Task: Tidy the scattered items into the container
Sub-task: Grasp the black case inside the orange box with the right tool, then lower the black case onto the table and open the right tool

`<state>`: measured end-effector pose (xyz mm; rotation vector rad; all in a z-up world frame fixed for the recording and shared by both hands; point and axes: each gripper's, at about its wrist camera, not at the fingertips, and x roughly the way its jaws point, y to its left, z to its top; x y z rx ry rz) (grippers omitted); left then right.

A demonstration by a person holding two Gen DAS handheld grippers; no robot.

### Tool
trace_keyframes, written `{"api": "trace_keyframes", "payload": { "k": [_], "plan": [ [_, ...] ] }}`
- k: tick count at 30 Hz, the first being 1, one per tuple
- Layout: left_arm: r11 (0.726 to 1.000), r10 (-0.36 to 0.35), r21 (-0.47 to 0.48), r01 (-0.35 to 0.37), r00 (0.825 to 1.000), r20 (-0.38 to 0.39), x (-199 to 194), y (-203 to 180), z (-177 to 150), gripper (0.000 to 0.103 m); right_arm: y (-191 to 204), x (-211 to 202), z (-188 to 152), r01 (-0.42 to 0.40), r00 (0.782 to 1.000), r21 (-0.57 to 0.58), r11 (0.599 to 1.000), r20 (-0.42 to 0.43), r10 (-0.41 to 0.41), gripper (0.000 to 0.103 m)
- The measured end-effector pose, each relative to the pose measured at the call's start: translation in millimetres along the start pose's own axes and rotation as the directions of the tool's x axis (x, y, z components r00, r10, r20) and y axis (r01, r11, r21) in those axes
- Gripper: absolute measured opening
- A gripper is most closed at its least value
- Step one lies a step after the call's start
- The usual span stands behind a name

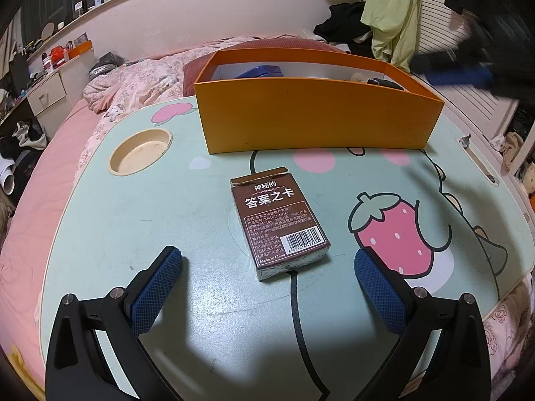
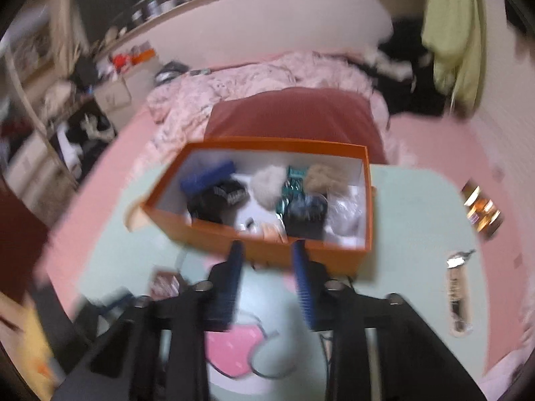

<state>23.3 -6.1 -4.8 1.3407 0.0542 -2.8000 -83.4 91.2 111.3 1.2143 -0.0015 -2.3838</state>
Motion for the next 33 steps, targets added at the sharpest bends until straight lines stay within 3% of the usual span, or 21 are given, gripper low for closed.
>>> {"api": "trace_keyframes", "payload": {
  "k": [4, 9, 10, 12, 13, 16, 17, 18, 20, 23, 25, 29, 33],
  "plan": [
    [1.000, 0.000, 0.000, 0.000, 1.000, 0.000, -0.1, -0.1, -0.2, 0.103, -8.0, 21.8, 36.0, 0.043, 0.997, 0.042, 0.998, -0.064, -0.040, 0.024],
    [1.000, 0.001, 0.000, -0.001, 1.000, 0.000, -0.2, -0.5, -0.4, 0.103, -16.7, 54.7, 48.4, 0.089, 0.985, 0.069, 0.994, -0.155, -0.078, 0.028],
    [1.000, 0.001, 0.000, -0.001, 1.000, 0.001, -0.4, -0.5, -0.5, 0.103, -14.3, 56.7, 49.8, 0.117, 0.984, 0.049, 0.992, -0.137, -0.110, 0.034],
    [1.000, 0.000, -0.001, 0.000, 1.000, 0.001, -0.3, -0.5, -0.5, 0.103, -13.2, 65.1, 50.2, 0.166, 0.972, 0.024, 0.986, -0.171, -0.160, 0.062],
    [1.000, 0.001, -0.001, -0.001, 1.000, 0.001, -0.4, -0.6, -0.6, 0.103, -13.0, 70.6, 49.0, 0.157, 0.969, 0.030, 0.987, -0.197, -0.148, 0.065],
    [1.000, 0.001, -0.001, -0.001, 1.000, 0.002, -0.5, -0.5, -0.7, 0.103, -13.2, 84.6, 42.2, 0.118, 0.962, 0.043, 0.992, -0.254, -0.103, 0.065],
    [1.000, 0.002, 0.000, -0.002, 1.000, 0.002, -0.6, -0.8, -0.7, 0.103, -13.0, 88.4, 40.4, 0.132, 0.957, 0.035, 0.991, -0.265, -0.118, 0.052],
    [1.000, 0.002, 0.001, -0.002, 1.000, 0.002, -1.0, -0.7, -0.1, 0.103, -8.8, 89.9, 38.6, 0.177, 0.951, -0.004, 0.984, -0.256, -0.173, 0.039],
    [1.000, -0.001, 0.000, 0.001, 1.000, 0.001, -0.5, -0.2, 0.5, 0.103, -7.9, 89.7, 37.1, 0.193, 0.949, -0.008, 0.981, -0.253, -0.189, 0.038],
    [1.000, -0.002, 0.000, 0.002, 1.000, 0.002, -0.3, 0.1, 1.0, 0.103, -14.3, 74.0, 41.9, 0.105, 0.970, 0.038, 0.994, -0.225, -0.094, 0.038],
    [1.000, -0.002, 0.000, 0.002, 1.000, 0.002, -0.3, 0.2, 1.0, 0.103, -17.3, 36.9, 46.4, 0.020, 0.996, 0.072, 0.997, -0.092, -0.014, 0.038],
    [1.000, -0.002, 0.000, 0.002, 1.000, 0.002, -0.5, 0.3, 0.7, 0.103, -11.6, -25.1, 37.4, -0.052, 0.995, 0.048, 0.997, 0.088, 0.048, 0.038],
    [1.000, -0.001, 0.000, 0.001, 1.000, 0.002, -0.4, 0.5, 0.9, 0.103, -0.6, -41.4, -5.1, -0.051, 0.994, -0.036, 0.998, 0.093, 0.054, 0.038]
  ]
}}
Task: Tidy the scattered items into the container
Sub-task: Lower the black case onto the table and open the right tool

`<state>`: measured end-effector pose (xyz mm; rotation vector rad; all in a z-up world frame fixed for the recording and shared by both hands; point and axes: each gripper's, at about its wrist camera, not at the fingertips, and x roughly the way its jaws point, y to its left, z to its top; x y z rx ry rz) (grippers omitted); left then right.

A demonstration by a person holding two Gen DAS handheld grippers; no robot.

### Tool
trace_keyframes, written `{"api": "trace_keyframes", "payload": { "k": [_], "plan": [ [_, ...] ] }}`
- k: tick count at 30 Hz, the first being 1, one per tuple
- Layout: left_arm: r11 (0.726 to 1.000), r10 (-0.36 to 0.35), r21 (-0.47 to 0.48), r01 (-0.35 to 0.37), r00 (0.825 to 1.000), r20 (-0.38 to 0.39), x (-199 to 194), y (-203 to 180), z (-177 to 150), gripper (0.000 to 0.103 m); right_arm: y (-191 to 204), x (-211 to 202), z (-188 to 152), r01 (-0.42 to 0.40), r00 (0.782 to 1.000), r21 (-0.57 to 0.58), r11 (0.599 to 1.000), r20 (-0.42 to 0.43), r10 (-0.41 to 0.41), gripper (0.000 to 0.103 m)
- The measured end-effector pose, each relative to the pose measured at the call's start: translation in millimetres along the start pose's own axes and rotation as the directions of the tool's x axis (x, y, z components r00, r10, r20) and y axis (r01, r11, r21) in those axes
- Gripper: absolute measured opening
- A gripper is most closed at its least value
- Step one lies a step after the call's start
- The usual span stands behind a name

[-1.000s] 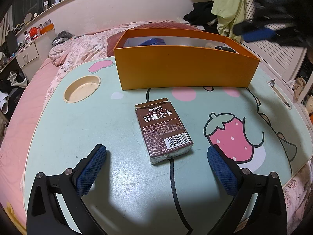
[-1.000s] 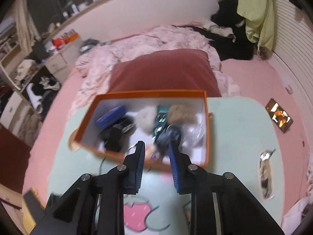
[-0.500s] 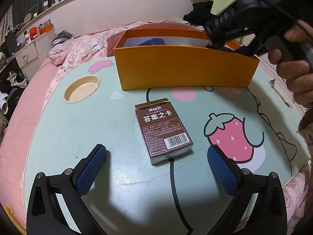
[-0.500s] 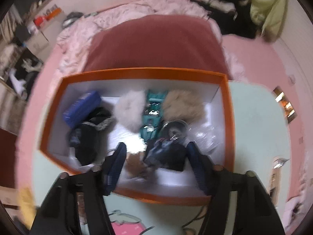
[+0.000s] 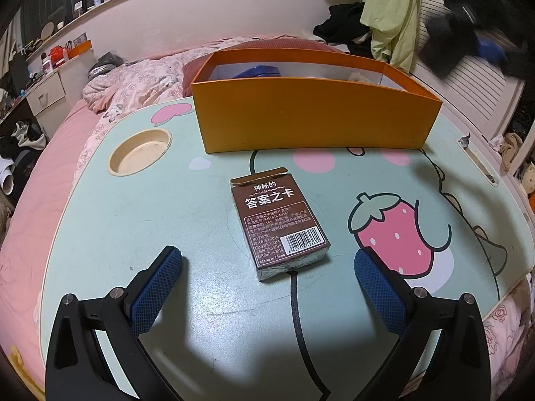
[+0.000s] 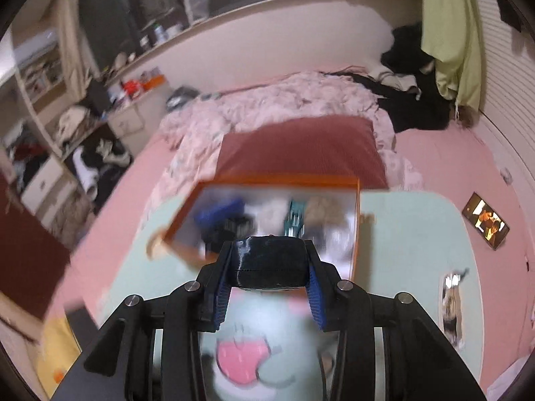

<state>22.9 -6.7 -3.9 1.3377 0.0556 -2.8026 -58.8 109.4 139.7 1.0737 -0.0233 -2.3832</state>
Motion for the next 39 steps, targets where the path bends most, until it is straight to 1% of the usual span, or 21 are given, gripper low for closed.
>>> {"api": "trace_keyframes", "payload": {
  "k": [1, 4, 6, 8, 9, 10, 11, 12, 13, 14, 16, 20, 21, 22, 23, 24, 28, 34, 36, 37, 39],
  "plan": [
    [1.000, 0.000, 0.000, 0.000, 1.000, 0.000, -0.2, 0.2, -0.3, 0.103, 2.4, 6.2, -14.2, 0.010, 0.999, -0.017, 1.000, -0.031, -0.010, 0.038],
    [1.000, -0.001, 0.000, 0.001, 1.000, 0.001, -0.3, 0.3, -0.4, 0.103, -1.0, 33.5, -49.3, -0.011, 0.993, -0.002, 1.000, -0.120, 0.011, 0.038],
    [1.000, -0.001, 0.000, 0.001, 1.000, 0.001, -0.4, 0.4, -0.6, 0.103, -6.3, 46.6, -64.1, -0.010, 0.989, 0.016, 1.000, -0.151, 0.012, 0.038],
    [1.000, -0.001, 0.000, 0.001, 1.000, 0.001, -0.5, 0.4, -0.7, 0.103, -7.3, 53.5, -73.2, 0.003, 0.991, 0.019, 1.000, -0.136, 0.000, 0.038],
    [1.000, -0.001, 0.000, 0.001, 1.000, 0.001, -0.4, 0.1, -0.5, 0.103, -7.5, 52.1, -76.8, 0.006, 0.994, 0.023, 1.000, -0.108, -0.003, 0.039],
    [1.000, -0.001, 0.000, 0.001, 1.000, 0.001, -0.5, 0.3, -0.6, 0.103, -7.1, 50.7, -78.9, 0.008, 0.995, 0.024, 1.000, -0.097, -0.005, 0.041],
    [1.000, -0.001, 0.000, 0.001, 1.000, 0.001, -0.6, 0.4, -0.8, 0.103, -7.5, 49.2, -79.9, 0.016, 0.996, 0.027, 1.000, -0.084, -0.014, 0.054],
    [1.000, -0.001, 0.000, 0.001, 1.000, 0.001, -0.7, 0.5, -0.8, 0.103, -8.5, 46.1, -83.2, 0.037, 0.997, 0.031, 0.999, -0.067, -0.035, 0.063],
    [1.000, -0.001, 0.000, 0.001, 1.000, 0.001, -0.5, 0.4, -0.5, 0.103, -9.4, 43.2, -85.9, 0.049, 0.997, 0.030, 0.998, -0.054, -0.048, 0.076],
    [1.000, -0.001, 0.000, 0.001, 1.000, 0.001, -0.7, 0.6, -0.9, 0.103, -11.3, 38.7, -88.4, 0.058, 0.997, 0.027, 0.998, -0.043, -0.057, 0.081],
    [1.000, -0.001, 0.000, 0.001, 1.000, 0.001, -0.7, 0.6, -0.8, 0.103, -12.0, 34.6, -96.8, 0.071, 0.997, 0.014, 0.997, -0.038, -0.070, 0.082],
    [1.000, -0.001, 0.000, 0.001, 1.000, 0.002, -0.9, 0.9, -1.1, 0.103, -12.1, 39.0, -115.3, 0.095, 0.991, -0.019, 0.995, -0.096, -0.097, 0.085],
    [1.000, 0.000, 0.001, 0.000, 1.000, 0.002, -0.9, 0.8, -1.2, 0.103, -8.4, 39.4, -122.5, 0.131, 0.987, -0.066, 0.989, -0.087, -0.136, 0.088],
    [1.000, 0.001, 0.001, -0.001, 1.000, 0.003, -0.9, 0.8, -0.9, 0.103, -6.4, 41.6, -127.7, 0.176, 0.978, -0.093, 0.980, -0.094, -0.185, 0.099],
    [1.000, 0.000, 0.001, 0.000, 1.000, 0.002, -0.4, 1.0, -0.6, 0.103, -3.1, 44.7, -131.5, 0.218, 0.969, -0.118, 0.969, -0.095, -0.230, 0.103],
    [1.000, 0.000, 0.002, 0.000, 1.000, 0.002, -0.4, 1.4, -0.2, 0.103, -2.3, 43.3, -133.2, 0.219, 0.970, -0.108, 0.970, -0.083, -0.228, 0.103],
    [1.000, 0.004, -0.004, -0.004, 1.000, 0.002, -0.4, 1.8, 0.1, 0.103, -5.6, 43.0, -133.3, 0.221, 0.970, -0.100, 0.970, -0.084, -0.230, 0.103],
    [1.000, 0.001, -0.009, -0.001, 1.000, 0.002, -3.0, 1.7, 3.1, 0.103, -8.0, 41.7, -133.5, 0.202, 0.974, -0.106, 0.974, -0.087, -0.211, 0.103],
    [1.000, 0.016, -0.017, -0.016, 1.000, 0.023, -8.9, 2.4, 5.8, 0.103, -0.6, 45.3, -130.3, 0.189, 0.974, -0.118, 0.975, -0.105, -0.201, 0.103],
    [1.000, 0.014, -0.019, -0.013, 0.999, 0.047, -14.7, 3.0, 9.4, 0.103, 2.3, 45.1, -130.7, 0.178, 0.975, -0.128, 0.976, -0.111, -0.193, 0.103],
    [0.999, -0.032, -0.007, 0.033, 0.997, 0.076, -25.3, 3.6, 22.8, 0.103, 5.0, 45.1, -131.9, 0.175, 0.977, -0.135, 0.975, -0.099, -0.189, 0.103]
  ]
}}
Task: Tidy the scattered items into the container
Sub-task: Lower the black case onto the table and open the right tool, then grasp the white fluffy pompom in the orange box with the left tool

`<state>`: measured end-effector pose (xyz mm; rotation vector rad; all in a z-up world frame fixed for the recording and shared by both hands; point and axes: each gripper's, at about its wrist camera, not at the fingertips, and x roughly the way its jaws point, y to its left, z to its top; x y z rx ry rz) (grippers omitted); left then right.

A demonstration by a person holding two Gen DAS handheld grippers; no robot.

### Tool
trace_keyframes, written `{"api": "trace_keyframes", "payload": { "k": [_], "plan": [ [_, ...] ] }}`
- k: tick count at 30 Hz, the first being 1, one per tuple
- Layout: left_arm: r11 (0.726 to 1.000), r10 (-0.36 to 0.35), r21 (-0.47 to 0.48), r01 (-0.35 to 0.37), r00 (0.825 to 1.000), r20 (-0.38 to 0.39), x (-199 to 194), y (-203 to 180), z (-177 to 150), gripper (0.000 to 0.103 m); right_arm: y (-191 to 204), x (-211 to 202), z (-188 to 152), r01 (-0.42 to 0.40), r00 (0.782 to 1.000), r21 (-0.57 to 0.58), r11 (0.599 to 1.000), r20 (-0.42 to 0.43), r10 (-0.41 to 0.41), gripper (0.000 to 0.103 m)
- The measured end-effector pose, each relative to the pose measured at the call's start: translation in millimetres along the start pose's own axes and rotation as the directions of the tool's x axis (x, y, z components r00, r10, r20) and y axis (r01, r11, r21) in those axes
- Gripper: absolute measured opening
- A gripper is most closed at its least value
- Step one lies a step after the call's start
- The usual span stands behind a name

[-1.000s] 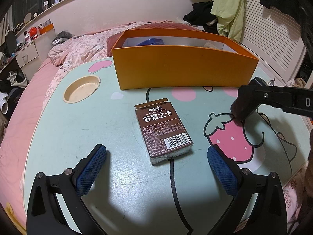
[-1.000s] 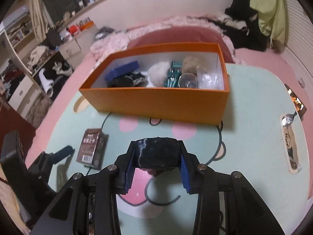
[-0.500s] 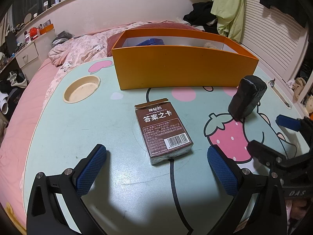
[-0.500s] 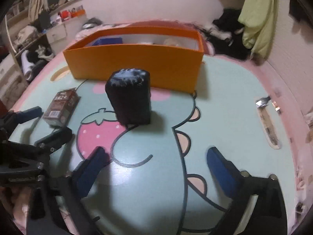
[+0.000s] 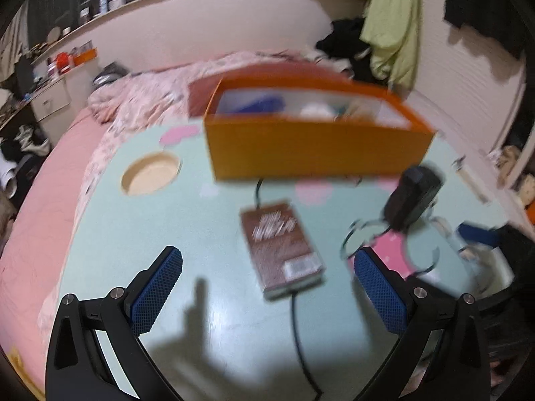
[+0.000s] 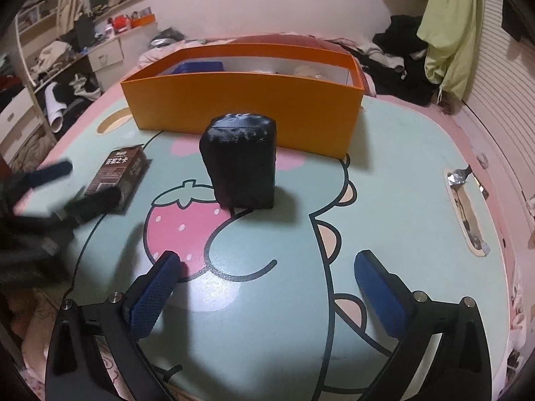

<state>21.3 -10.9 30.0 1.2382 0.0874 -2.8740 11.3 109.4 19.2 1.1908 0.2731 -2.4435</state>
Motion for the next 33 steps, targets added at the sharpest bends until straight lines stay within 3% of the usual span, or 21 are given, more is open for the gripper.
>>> {"api": "trace_keyframes", "payload": {
  "k": [4, 7, 9, 11, 14, 18, 21, 22, 24, 28, 33],
  "plan": [
    [0.999, -0.035, 0.041, 0.032, 0.997, 0.070, -16.1, -4.4, 46.5, 0.100, -4.5, 2.1, -0.4, 0.000, 1.000, 0.010, 1.000, 0.030, 0.000, 0.103],
    [0.995, -0.038, 0.098, 0.030, 0.996, 0.079, -7.0, -17.7, 92.4, 0.086, -4.3, 2.8, -0.2, 0.001, 1.000, 0.007, 1.000, 0.031, -0.002, 0.103],
    [0.989, -0.111, 0.097, 0.111, 0.994, 0.000, 19.3, -24.7, 121.4, 0.070, -4.4, 2.7, -0.3, 0.001, 0.999, 0.007, 1.000, 0.032, -0.001, 0.103],
    [0.984, -0.157, 0.068, 0.166, 0.981, -0.118, 57.1, -32.0, 144.9, 0.052, -4.3, 2.7, -0.3, 0.000, 0.999, 0.007, 1.000, 0.032, -0.001, 0.103],
    [0.988, -0.137, 0.035, 0.150, 0.960, -0.244, 109.3, -40.3, 168.1, 0.048, -3.9, 3.1, -0.5, -0.001, 0.999, 0.007, 1.000, 0.035, 0.001, 0.103],
    [0.989, -0.125, 0.034, 0.142, 0.943, -0.309, 140.2, -45.7, 179.0, 0.048, -4.2, 3.5, -1.2, -0.005, 0.999, 0.007, 1.000, 0.039, 0.005, 0.103],
    [0.992, -0.115, 0.004, 0.124, 0.929, -0.352, 161.4, -49.4, 180.9, 0.040, -4.0, 3.6, -1.3, -0.005, 0.999, 0.007, 1.000, 0.039, 0.005, 0.103],
    [0.995, -0.083, 0.023, 0.097, 0.934, -0.347, 164.0, -51.7, 179.4, 0.040, -3.9, 3.9, -1.0, -0.005, 0.999, 0.007, 1.000, 0.039, 0.005, 0.103],
    [0.996, -0.051, 0.049, 0.075, 0.922, -0.383, 172.8, -53.5, 171.5, 0.041, -3.8, 3.7, -1.5, -0.005, 0.999, 0.007, 1.000, 0.040, 0.005, 0.103],
    [0.994, -0.109, -0.020, 0.110, 0.914, -0.390, 178.4, -42.9, 170.2, 0.042, -3.3, 3.8, -1.2, -0.006, 0.999, 0.007, 1.000, 0.040, 0.006, 0.103],
    [0.984, -0.177, -0.045, 0.172, 0.922, -0.344, 174.9, -37.3, 166.0, 0.031, -4.1, 4.2, -1.5, -0.006, 0.999, 0.007, 1.000, 0.039, 0.006, 0.103]
  ]
}}
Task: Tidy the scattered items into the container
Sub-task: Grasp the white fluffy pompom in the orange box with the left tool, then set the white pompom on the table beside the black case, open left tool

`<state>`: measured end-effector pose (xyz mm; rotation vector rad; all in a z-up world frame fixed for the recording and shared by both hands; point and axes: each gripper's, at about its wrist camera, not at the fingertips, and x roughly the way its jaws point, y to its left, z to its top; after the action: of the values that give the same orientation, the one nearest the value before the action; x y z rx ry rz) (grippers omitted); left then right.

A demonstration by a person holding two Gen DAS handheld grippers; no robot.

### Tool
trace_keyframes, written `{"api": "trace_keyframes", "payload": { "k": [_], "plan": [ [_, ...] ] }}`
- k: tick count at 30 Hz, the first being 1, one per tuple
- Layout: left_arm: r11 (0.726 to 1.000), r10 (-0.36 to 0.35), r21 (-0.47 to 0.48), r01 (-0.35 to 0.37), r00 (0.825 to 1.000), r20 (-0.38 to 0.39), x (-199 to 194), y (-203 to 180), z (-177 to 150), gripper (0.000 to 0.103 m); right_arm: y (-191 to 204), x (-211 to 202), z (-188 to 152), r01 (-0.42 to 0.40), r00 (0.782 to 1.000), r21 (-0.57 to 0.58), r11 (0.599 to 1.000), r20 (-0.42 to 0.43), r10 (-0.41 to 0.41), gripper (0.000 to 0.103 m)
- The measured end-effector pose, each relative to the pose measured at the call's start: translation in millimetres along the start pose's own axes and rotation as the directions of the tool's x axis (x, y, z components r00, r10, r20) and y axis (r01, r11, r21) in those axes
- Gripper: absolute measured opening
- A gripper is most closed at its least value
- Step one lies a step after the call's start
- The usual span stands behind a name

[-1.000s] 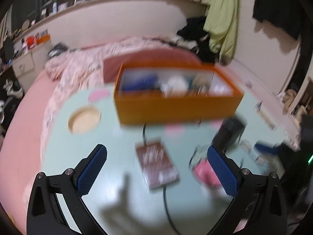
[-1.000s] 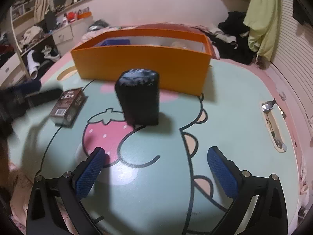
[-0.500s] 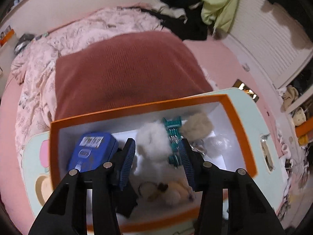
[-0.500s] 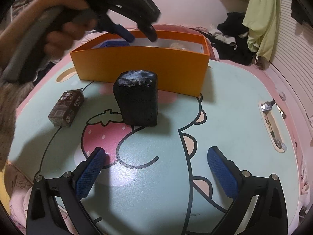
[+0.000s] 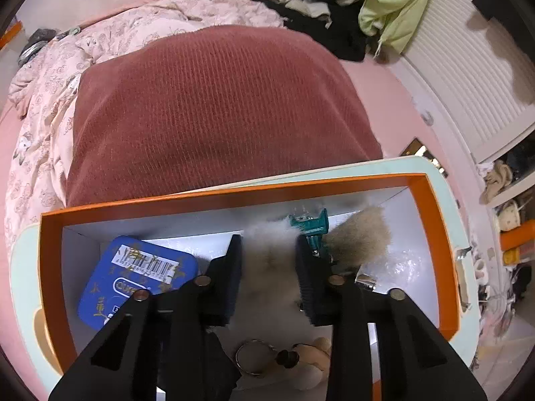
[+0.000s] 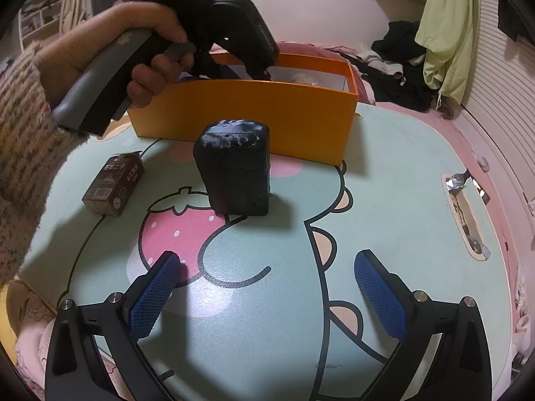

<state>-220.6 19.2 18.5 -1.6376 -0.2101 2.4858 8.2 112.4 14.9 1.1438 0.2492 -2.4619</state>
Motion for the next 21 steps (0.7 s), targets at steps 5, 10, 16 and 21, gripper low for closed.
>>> {"api": "trace_keyframes", "payload": {
  "k": [5, 10, 16, 21],
  "plan": [
    [0.989, -0.141, -0.021, 0.145, 0.982, 0.128, -35.7, 9.8, -10.6, 0.030, -0.1, 0.4, 0.2, 0.000, 1.000, 0.000, 1.000, 0.000, 0.000, 0.103],
    [0.967, -0.253, 0.057, 0.248, 0.920, 0.298, -117.4, 3.1, -46.5, 0.031, -0.6, 0.7, 0.1, 0.000, 1.000, 0.000, 1.000, 0.000, 0.000, 0.103],
    [0.966, -0.251, 0.140, 0.217, 0.915, 0.314, -143.1, -8.6, -119.3, 0.031, -0.9, 1.1, 0.2, 0.000, 1.000, -0.001, 1.000, 0.000, 0.000, 0.103],
    [0.977, -0.196, 0.128, 0.169, 0.949, 0.246, -99.2, -8.9, -146.0, 0.031, -1.5, 1.1, -0.3, 0.000, 1.000, -0.001, 1.000, 0.000, 0.000, 0.103]
  ]
}}
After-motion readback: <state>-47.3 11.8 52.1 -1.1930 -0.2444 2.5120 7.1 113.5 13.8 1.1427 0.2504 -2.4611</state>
